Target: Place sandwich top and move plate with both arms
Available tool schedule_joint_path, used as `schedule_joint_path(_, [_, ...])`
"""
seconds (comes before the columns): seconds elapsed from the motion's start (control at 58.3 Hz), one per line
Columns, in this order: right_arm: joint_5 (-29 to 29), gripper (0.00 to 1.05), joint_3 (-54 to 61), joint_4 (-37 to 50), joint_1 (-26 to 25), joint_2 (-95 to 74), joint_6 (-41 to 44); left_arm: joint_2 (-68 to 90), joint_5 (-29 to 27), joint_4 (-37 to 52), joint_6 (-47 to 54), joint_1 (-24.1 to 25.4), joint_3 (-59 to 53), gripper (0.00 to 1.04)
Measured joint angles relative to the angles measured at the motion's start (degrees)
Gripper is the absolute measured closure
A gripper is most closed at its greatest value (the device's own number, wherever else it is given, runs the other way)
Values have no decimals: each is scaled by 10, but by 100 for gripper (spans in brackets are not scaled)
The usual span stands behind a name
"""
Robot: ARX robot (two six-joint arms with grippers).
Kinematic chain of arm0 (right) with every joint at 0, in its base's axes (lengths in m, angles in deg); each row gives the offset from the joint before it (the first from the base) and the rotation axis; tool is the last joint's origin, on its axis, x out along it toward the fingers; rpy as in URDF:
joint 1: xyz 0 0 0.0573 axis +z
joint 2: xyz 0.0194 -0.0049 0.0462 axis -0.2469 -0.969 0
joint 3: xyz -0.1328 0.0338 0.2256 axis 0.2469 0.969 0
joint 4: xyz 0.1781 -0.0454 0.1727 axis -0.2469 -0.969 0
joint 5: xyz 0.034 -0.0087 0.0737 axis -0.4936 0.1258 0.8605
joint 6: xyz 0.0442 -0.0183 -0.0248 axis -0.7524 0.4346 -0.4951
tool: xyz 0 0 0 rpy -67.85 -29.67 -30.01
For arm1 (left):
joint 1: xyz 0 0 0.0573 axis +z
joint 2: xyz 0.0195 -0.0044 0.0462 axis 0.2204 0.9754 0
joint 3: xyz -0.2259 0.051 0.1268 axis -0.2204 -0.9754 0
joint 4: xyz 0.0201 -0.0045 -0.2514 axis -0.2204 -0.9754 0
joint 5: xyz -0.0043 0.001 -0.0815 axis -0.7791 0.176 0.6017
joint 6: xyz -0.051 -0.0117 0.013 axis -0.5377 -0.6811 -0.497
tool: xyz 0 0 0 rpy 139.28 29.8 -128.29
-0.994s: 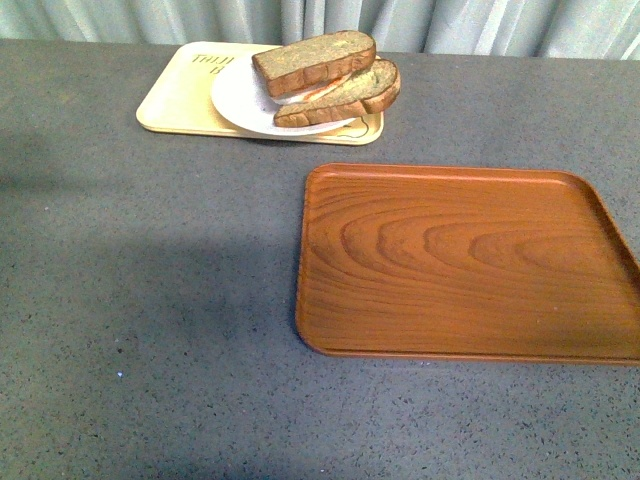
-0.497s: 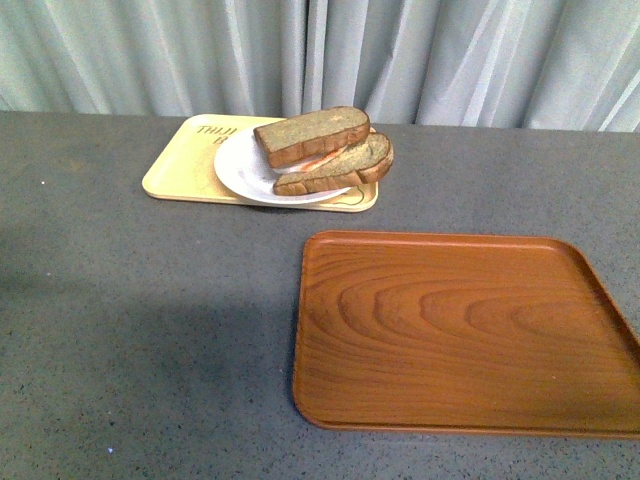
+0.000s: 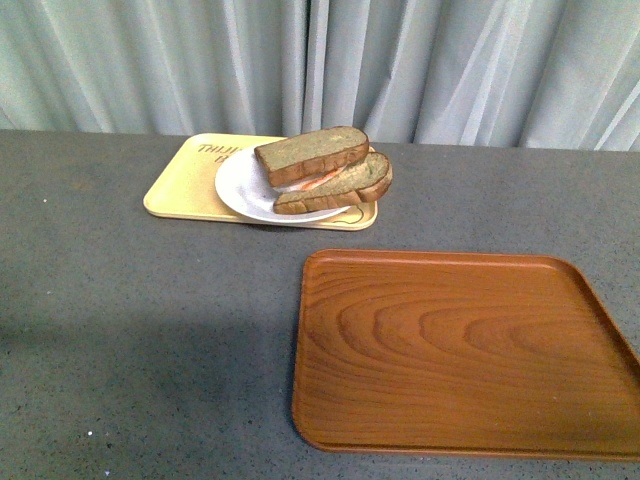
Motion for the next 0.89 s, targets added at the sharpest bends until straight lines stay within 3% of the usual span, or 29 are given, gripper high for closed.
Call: schedule_joint_path(0.891, [0, 9, 0, 0, 0, 0, 0, -247, 0, -204, 0, 0, -38, 103])
